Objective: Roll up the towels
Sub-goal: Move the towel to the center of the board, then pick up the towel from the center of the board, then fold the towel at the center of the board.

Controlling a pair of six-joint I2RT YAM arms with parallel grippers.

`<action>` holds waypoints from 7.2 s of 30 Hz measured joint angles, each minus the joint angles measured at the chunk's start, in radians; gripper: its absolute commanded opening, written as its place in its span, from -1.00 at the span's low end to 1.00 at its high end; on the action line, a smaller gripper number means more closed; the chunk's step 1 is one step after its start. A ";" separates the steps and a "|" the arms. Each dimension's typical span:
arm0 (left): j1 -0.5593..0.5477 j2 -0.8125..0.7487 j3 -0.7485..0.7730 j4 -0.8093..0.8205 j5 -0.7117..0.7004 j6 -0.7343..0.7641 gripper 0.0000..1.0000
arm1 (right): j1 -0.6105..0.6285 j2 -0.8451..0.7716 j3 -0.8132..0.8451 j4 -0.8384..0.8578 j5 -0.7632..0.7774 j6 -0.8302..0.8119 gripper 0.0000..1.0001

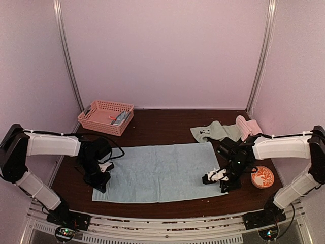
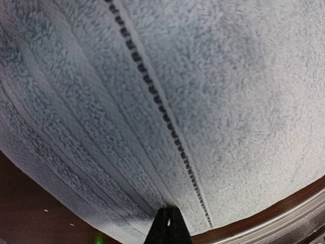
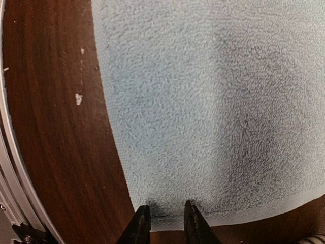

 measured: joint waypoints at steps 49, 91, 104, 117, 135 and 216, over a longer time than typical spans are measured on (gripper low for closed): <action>0.041 -0.190 0.367 0.172 -0.327 0.025 0.96 | -0.245 0.150 0.481 -0.101 -0.092 0.245 -0.20; 0.365 0.032 0.242 0.461 -0.211 0.028 0.30 | -0.401 0.675 0.788 -0.002 -0.076 0.454 -0.93; 0.427 0.113 0.201 0.499 -0.067 0.005 0.04 | -0.411 0.678 0.799 0.010 -0.077 0.463 -1.00; 0.430 0.232 0.201 0.497 -0.063 0.006 -0.24 | -0.411 0.686 0.812 0.016 -0.082 0.466 -1.00; 0.430 0.272 0.222 0.475 -0.076 0.037 -0.54 | -0.411 0.692 0.825 0.015 -0.087 0.466 -1.00; 0.618 -0.100 0.120 0.599 0.443 0.166 -1.00 | -0.545 0.485 0.809 -0.016 -0.301 0.399 -1.00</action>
